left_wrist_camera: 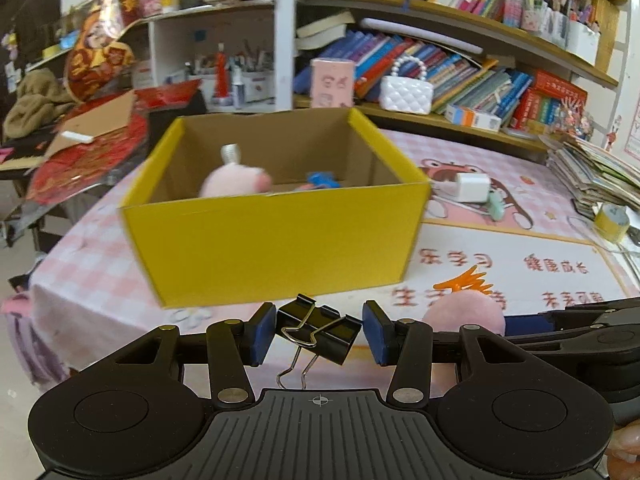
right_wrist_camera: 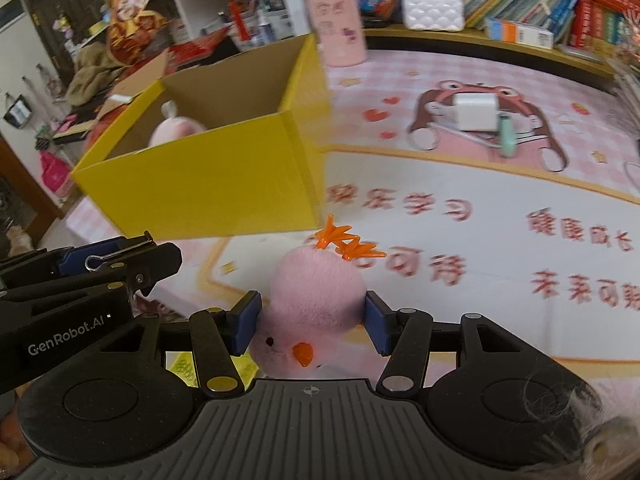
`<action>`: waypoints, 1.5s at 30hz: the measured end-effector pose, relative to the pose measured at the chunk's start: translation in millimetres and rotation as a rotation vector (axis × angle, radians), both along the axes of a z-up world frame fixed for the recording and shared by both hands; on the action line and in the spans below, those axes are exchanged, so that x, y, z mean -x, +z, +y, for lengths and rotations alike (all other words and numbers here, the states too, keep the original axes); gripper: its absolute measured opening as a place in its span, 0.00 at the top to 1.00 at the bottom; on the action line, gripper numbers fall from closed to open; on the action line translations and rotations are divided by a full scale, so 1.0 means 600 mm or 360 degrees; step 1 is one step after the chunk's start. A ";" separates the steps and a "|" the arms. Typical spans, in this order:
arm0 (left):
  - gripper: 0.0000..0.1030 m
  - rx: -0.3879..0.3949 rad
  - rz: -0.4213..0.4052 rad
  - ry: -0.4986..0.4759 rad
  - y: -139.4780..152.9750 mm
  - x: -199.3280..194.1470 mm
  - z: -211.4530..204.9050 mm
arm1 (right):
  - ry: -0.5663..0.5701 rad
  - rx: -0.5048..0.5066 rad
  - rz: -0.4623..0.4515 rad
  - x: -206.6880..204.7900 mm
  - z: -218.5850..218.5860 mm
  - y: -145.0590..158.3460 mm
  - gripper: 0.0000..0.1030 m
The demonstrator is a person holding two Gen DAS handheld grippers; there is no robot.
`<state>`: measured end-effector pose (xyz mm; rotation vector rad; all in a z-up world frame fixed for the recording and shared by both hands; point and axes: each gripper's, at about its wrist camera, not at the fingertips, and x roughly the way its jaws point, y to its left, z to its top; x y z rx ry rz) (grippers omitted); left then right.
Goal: Organize objects
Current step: 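Carry the plush chick and binder clip with both tools toward the yellow box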
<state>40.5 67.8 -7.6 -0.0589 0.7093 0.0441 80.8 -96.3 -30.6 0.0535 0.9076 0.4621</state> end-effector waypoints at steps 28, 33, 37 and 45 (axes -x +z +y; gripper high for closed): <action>0.56 -0.0039 -0.0360 0.0192 0.080 0.041 0.121 | 0.0093 0.0002 -0.0418 0.020 0.115 0.093 0.49; 0.56 -0.0039 -0.0384 0.0200 0.085 0.003 0.121 | 0.0055 0.0010 -0.0554 -0.027 0.113 0.121 0.50; 0.56 -0.0035 -0.0392 0.0205 0.085 -0.033 0.114 | 0.0064 0.0035 -0.0622 -0.064 0.112 0.129 0.50; 0.56 -0.0069 -0.0335 0.0253 0.060 -0.106 0.101 | 0.0225 0.0162 -0.0674 -0.134 0.134 0.105 0.49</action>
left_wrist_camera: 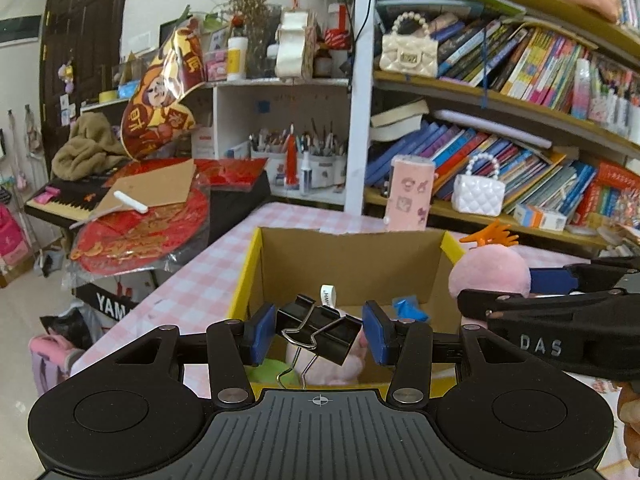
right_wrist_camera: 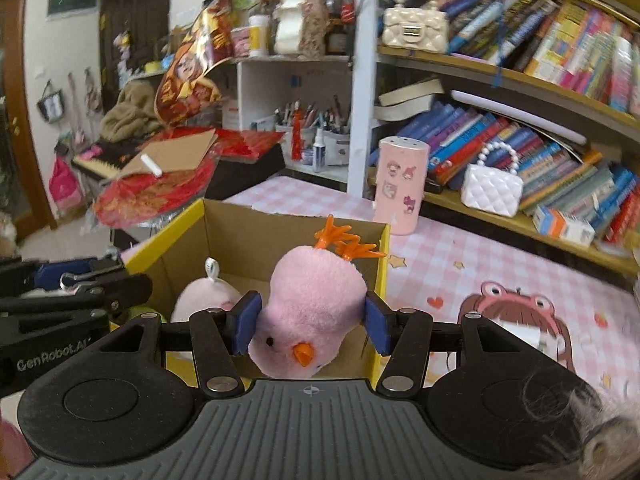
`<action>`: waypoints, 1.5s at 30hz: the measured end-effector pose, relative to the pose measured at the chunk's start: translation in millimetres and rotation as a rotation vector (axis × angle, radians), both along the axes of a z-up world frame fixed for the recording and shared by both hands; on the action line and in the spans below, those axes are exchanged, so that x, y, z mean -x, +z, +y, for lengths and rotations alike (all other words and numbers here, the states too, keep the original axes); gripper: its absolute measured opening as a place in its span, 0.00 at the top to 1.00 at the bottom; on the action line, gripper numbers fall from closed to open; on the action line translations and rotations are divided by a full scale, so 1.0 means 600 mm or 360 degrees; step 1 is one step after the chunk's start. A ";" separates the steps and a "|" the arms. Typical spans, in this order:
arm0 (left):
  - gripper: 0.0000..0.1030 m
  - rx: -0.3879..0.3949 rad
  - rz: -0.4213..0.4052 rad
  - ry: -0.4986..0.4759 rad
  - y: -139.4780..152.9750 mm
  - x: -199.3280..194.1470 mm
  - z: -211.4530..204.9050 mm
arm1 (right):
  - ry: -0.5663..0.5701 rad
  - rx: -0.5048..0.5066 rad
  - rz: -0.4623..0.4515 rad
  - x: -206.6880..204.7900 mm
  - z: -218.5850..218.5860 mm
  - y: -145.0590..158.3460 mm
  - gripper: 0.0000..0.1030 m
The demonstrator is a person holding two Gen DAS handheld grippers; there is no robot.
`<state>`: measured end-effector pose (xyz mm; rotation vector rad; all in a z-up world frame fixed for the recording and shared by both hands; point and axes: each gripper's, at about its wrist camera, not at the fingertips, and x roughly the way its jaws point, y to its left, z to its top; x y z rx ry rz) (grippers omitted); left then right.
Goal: Organize objects
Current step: 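Carry the plush chick and binder clip with both tools toward the yellow box, then lower the chick and binder clip into the yellow box and open both tools, then withdraw both tools from the box and move toward the white charger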
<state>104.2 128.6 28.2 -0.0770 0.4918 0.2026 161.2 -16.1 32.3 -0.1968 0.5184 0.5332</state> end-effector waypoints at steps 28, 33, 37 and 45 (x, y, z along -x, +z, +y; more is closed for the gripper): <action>0.30 -0.0169 0.0129 0.0091 -0.042 -0.100 -0.020 | 0.0361 0.0310 0.0023 -0.094 0.038 -0.075 0.47; 0.22 -0.0168 0.0043 0.0101 -0.021 -0.083 -0.020 | 0.0288 0.0248 -0.0029 -0.080 0.021 -0.053 0.39; 0.21 -0.0150 -0.0003 0.0104 -0.007 -0.064 -0.016 | 0.0213 0.0201 -0.0062 -0.063 0.009 -0.036 0.37; 0.10 -0.0126 -0.0083 0.0116 0.018 -0.013 -0.005 | 0.0069 0.0109 -0.0122 -0.018 -0.013 -0.007 0.35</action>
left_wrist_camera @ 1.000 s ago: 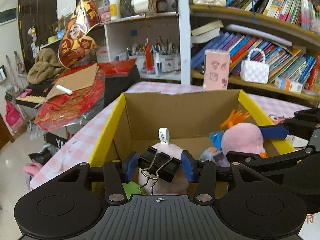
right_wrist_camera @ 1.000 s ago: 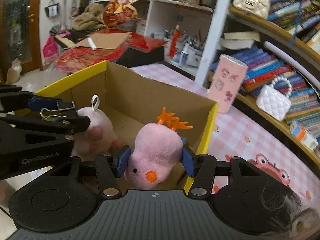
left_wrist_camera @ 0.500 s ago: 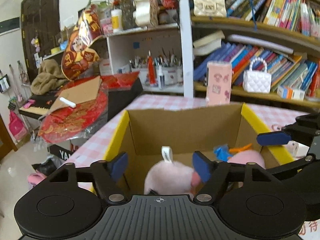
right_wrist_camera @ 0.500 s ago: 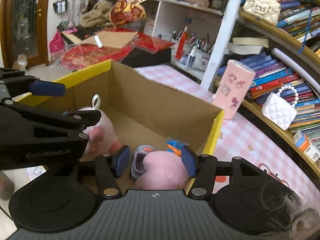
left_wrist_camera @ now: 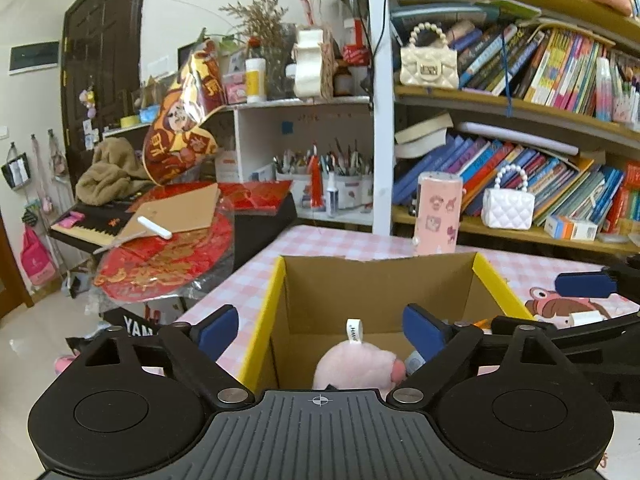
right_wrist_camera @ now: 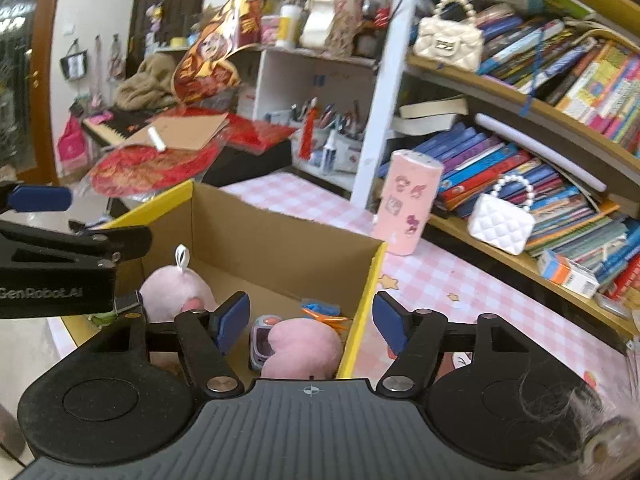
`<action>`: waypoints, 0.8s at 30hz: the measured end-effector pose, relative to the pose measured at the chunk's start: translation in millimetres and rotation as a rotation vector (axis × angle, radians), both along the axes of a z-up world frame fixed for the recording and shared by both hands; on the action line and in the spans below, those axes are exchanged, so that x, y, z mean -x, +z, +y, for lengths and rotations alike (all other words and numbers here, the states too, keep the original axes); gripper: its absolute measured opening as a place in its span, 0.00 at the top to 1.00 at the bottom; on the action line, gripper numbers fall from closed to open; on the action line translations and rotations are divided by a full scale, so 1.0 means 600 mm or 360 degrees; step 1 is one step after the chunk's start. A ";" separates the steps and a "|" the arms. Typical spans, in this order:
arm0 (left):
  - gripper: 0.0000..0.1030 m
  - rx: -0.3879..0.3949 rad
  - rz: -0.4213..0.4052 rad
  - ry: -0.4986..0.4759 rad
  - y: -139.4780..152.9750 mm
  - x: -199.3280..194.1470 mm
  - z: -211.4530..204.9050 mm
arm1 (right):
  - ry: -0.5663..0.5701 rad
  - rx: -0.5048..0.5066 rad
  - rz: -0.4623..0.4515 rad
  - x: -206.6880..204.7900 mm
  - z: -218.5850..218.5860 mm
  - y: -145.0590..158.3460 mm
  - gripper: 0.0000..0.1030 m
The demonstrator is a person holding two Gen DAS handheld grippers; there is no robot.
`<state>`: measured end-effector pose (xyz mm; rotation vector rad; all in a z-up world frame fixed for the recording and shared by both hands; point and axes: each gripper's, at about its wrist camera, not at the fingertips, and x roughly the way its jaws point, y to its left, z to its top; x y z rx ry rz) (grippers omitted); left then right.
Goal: Organize objects
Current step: 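Withdraw both tools from the box and move toward the white charger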
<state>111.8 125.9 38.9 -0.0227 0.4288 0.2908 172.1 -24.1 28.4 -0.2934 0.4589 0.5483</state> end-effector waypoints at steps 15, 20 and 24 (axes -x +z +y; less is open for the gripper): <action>0.09 0.0039 0.0041 -0.0043 -0.008 0.091 0.003 | -0.0182 -0.0048 0.0036 0.105 -0.023 -0.001 0.32; 0.09 0.0049 0.0084 -0.0050 -0.020 0.123 0.002 | -0.0242 -0.0051 0.0118 0.139 -0.027 -0.019 0.30; 0.09 0.0053 0.0119 -0.0059 -0.030 0.144 0.001 | -0.0264 -0.0056 0.0179 0.166 -0.025 -0.032 0.30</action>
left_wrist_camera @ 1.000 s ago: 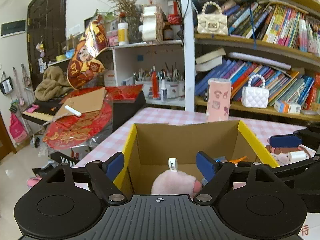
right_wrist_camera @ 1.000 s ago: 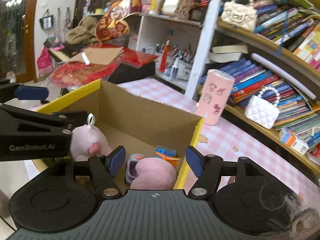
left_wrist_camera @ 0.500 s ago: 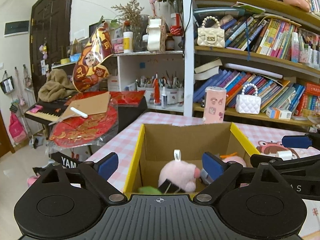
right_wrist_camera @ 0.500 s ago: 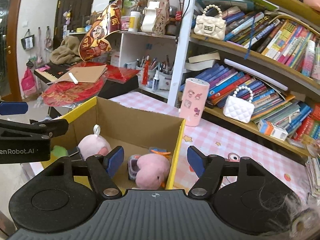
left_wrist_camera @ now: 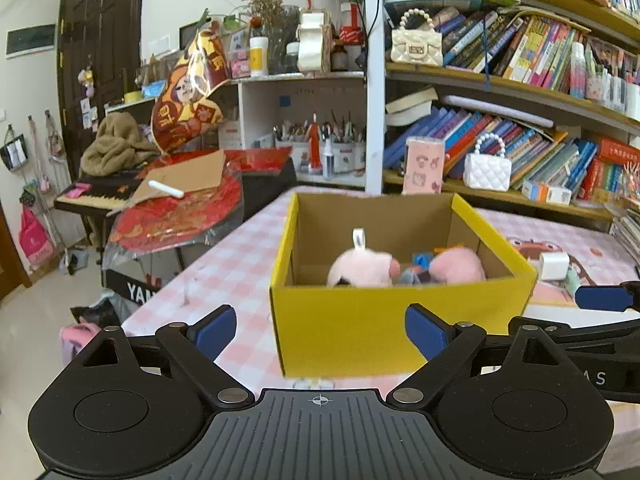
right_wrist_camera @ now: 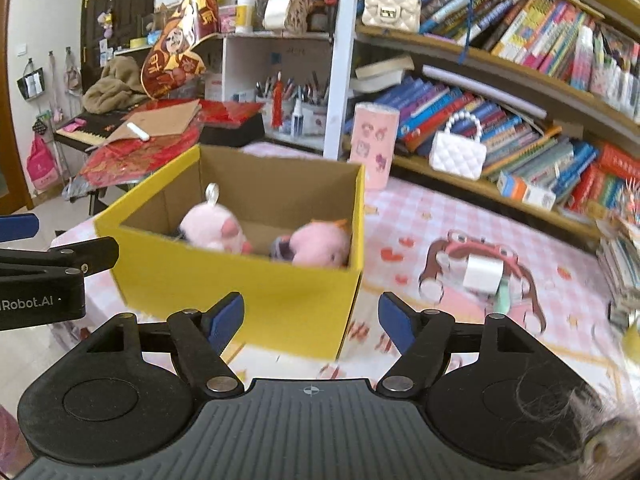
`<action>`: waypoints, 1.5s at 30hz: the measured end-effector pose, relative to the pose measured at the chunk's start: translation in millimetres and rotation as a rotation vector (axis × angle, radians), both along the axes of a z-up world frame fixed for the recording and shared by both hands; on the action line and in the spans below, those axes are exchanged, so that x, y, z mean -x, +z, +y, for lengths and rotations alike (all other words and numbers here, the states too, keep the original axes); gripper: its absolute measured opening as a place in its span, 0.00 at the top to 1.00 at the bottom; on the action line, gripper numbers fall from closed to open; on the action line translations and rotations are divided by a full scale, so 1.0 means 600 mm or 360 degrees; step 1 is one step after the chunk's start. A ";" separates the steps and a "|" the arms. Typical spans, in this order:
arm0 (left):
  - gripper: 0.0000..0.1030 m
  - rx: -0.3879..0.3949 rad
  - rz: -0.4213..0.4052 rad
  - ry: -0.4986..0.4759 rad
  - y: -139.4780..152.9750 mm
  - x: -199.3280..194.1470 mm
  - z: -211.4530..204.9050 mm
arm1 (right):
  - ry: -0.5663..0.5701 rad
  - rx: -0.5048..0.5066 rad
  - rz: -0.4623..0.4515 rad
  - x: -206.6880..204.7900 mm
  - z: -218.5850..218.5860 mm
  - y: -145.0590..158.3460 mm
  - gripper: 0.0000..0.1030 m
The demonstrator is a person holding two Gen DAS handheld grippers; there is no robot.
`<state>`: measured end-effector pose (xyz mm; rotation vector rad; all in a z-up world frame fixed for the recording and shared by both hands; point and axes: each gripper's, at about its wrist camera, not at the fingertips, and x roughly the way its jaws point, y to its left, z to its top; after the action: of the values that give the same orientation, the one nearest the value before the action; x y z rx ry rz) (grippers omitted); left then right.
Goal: Organize objects
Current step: 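Withdraw both tools from the box and move toward the white charger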
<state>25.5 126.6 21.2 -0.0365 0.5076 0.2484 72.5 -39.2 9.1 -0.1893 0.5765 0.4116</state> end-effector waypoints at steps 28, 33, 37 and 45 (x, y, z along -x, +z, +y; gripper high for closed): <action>0.09 0.0001 0.0229 -0.0210 -0.057 0.049 -0.040 | -0.0209 0.0023 0.0203 0.085 -0.029 -0.054 0.28; 0.09 0.0010 0.0257 -0.0279 -0.062 0.036 -0.061 | -0.0282 0.0036 0.0219 0.084 -0.053 -0.059 0.26; 0.09 0.0005 0.0270 -0.0344 -0.066 0.023 -0.085 | -0.0355 0.0034 0.0234 0.079 -0.079 -0.062 0.26; 0.09 0.0004 0.0299 -0.0450 -0.071 -0.019 -0.144 | -0.0486 0.0037 0.0260 0.060 -0.143 -0.068 0.26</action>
<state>36.9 40.0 -21.1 0.0568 0.6927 -0.0261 36.5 -125.1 -31.8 -0.0880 0.7584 0.1239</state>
